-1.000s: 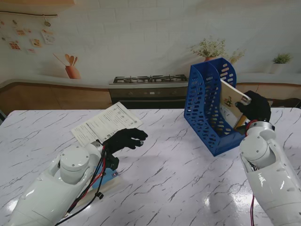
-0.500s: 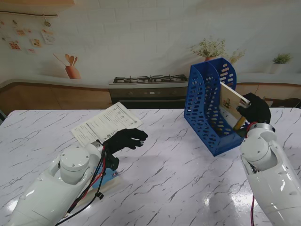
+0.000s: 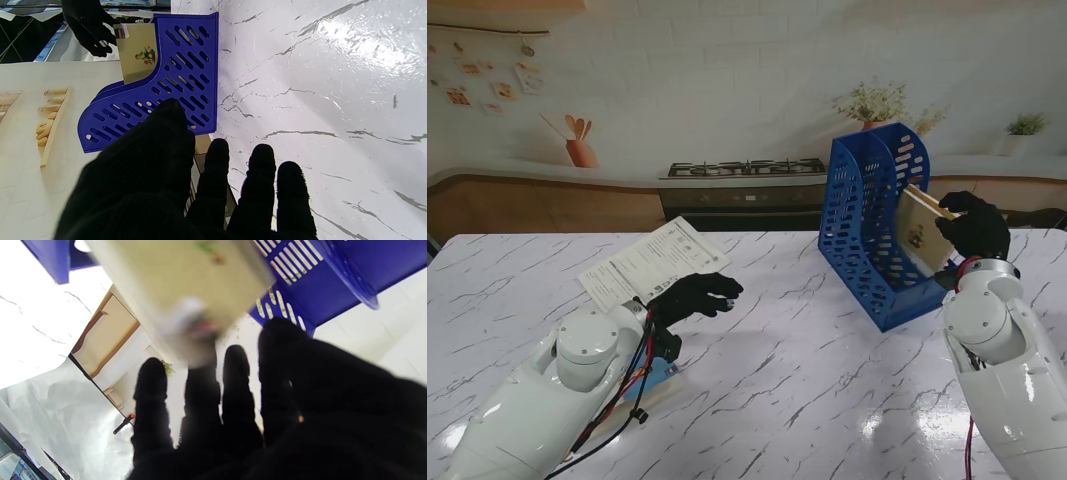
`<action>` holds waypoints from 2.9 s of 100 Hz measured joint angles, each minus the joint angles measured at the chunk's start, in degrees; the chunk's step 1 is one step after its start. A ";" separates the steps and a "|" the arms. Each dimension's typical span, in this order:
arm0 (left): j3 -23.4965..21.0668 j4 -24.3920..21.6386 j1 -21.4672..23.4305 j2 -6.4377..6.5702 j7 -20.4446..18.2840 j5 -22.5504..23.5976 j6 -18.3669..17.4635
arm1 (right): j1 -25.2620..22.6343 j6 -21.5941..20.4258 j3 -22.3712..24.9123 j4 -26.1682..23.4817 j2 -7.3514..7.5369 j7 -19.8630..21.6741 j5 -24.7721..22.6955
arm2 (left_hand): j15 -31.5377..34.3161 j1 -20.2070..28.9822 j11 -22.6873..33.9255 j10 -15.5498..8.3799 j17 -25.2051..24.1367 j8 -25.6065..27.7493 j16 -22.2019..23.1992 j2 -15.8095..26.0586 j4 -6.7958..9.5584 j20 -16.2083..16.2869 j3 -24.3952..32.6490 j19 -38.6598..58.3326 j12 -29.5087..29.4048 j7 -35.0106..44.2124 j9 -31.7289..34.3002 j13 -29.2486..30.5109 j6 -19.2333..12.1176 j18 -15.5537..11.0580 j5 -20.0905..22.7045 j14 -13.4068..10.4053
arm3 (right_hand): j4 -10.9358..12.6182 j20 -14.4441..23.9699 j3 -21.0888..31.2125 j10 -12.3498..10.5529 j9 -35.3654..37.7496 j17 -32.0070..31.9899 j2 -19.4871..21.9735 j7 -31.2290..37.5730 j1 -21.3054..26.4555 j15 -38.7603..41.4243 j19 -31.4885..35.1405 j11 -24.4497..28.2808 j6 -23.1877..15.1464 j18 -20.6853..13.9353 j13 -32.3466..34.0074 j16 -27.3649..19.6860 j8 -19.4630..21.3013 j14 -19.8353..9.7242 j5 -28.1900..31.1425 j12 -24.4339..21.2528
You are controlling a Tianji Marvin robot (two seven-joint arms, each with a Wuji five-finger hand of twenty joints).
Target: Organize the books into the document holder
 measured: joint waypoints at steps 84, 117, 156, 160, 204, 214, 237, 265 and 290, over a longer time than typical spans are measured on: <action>0.16 0.01 -0.21 0.22 -0.05 1.90 -0.63 | -9.16 -4.09 3.30 -16.50 1.49 4.80 -3.90 | -0.91 -0.03 -0.55 0.00 -1.02 0.00 -0.62 0.00 0.00 -0.56 -0.63 -2.32 -0.08 -1.27 0.00 -1.16 0.00 0.00 0.00 -0.01 | 1.20 -11.38 -17.84 -0.14 -2.97 -13.74 4.54 -8.62 -11.04 -14.38 -17.40 -12.49 -1.02 0.05 -11.15 -8.23 -2.23 1.04 -2.85 -7.20; -0.48 -0.43 0.29 0.31 -0.05 2.37 -0.52 | -13.69 -7.86 2.17 -22.70 2.44 10.27 0.21 | -1.15 -0.05 -0.57 0.00 -1.03 0.00 -0.63 0.00 0.01 -0.56 -1.29 -3.40 -0.49 -1.56 0.00 -1.16 0.00 0.00 0.00 -0.01 | 1.20 -9.25 -21.03 0.62 -0.27 -12.68 6.28 -8.50 -11.04 -10.83 -14.22 -8.89 0.22 0.05 -6.20 -4.53 -2.24 1.04 -0.44 1.53; -1.90 -2.04 1.93 0.55 0.00 3.30 0.24 | -16.80 -15.44 -2.35 -23.23 2.40 9.30 4.16 | -1.28 -0.05 -0.58 0.00 -1.03 0.00 -0.63 0.01 0.01 -0.56 -1.33 -3.46 -0.49 -1.59 0.00 -1.16 0.00 0.00 0.00 -0.02 | 1.20 -5.77 -21.55 0.83 0.34 -9.52 7.08 -8.51 -10.98 -7.90 -10.08 -8.06 0.22 0.06 -5.54 -1.63 -1.45 1.04 -0.44 4.73; -2.04 -2.26 2.13 0.59 0.00 3.40 0.34 | -17.25 -16.10 -2.60 -23.33 2.40 9.67 4.70 | -1.28 -0.05 -0.58 0.00 -1.03 0.00 -0.63 0.01 0.01 -0.56 -1.38 -3.47 -0.49 -1.59 0.00 -1.16 0.00 0.00 0.00 -0.02 | 1.20 -5.27 -21.88 0.86 0.34 -8.91 7.08 -8.51 -10.97 -7.86 -9.83 -8.06 0.22 0.07 -5.53 -1.59 -1.43 1.04 -0.45 5.10; -3.03 -3.76 3.68 0.72 0.82 4.02 1.13 | -19.59 -20.52 -7.05 -20.53 2.72 13.69 12.98 | -1.29 -0.05 -0.58 0.00 -1.03 0.00 -0.64 0.01 0.01 -0.57 -1.40 -3.56 -0.49 -1.62 0.00 -1.16 0.00 0.00 0.00 -0.02 | 1.20 -2.50 -23.13 2.23 2.48 -3.58 8.42 -6.62 -9.74 -3.52 -5.52 -4.48 0.22 0.09 -1.38 -0.11 0.67 1.95 3.64 5.93; -3.25 -4.24 4.17 0.72 1.13 4.11 1.68 | -18.90 -21.25 -8.37 -18.11 2.71 14.87 16.61 | -1.29 -0.05 -0.58 0.00 -1.03 0.00 -0.64 0.01 0.01 -0.57 -1.40 -3.57 -0.49 -1.64 0.00 -1.16 0.00 0.00 0.00 -0.02 | 1.22 -2.50 -22.49 2.36 4.12 -2.58 8.40 -5.06 -9.10 -2.84 -4.80 -3.55 0.23 0.09 -1.32 -0.11 1.96 2.42 3.67 5.93; -3.27 -5.00 4.85 0.74 2.27 5.19 2.04 | -17.38 -22.51 -10.18 -14.61 2.71 16.26 18.66 | -1.29 -0.09 -0.58 0.00 -0.68 0.00 -0.64 0.01 0.00 -0.20 -1.40 -3.57 -0.49 -1.72 0.00 -1.16 0.00 0.00 0.00 -0.02 | 0.88 -2.69 -19.56 2.35 4.18 -1.48 8.14 2.95 -5.63 -1.34 -2.57 -1.76 0.23 0.10 0.13 -0.11 1.26 2.52 3.60 5.91; -4.88 -8.28 7.67 0.90 2.65 8.44 1.89 | -16.73 -22.40 -10.88 -12.74 2.67 17.43 19.67 | -1.29 -0.85 -0.58 -0.01 -0.03 0.00 -0.64 0.78 0.01 0.19 -2.03 -3.59 -0.49 -0.71 0.00 -1.16 0.00 0.01 0.00 -0.03 | -0.64 -1.95 -18.92 2.36 4.71 0.25 6.93 7.96 -5.60 2.87 0.94 0.99 0.22 0.10 0.83 1.42 1.18 3.15 2.09 7.81; -10.10 -15.20 14.01 1.37 2.82 12.93 2.32 | -16.73 -22.14 -10.80 -12.31 2.68 17.84 19.64 | -1.29 -2.31 -0.58 -0.08 -0.03 0.00 -0.64 1.21 0.01 0.19 -2.77 -3.59 -0.49 -0.60 0.02 -1.16 -0.01 0.01 0.00 -0.09 | -0.64 -2.00 -18.92 2.37 4.68 -0.94 6.93 7.94 -5.60 2.88 0.08 0.99 0.21 0.10 0.77 1.43 1.17 3.15 2.80 7.81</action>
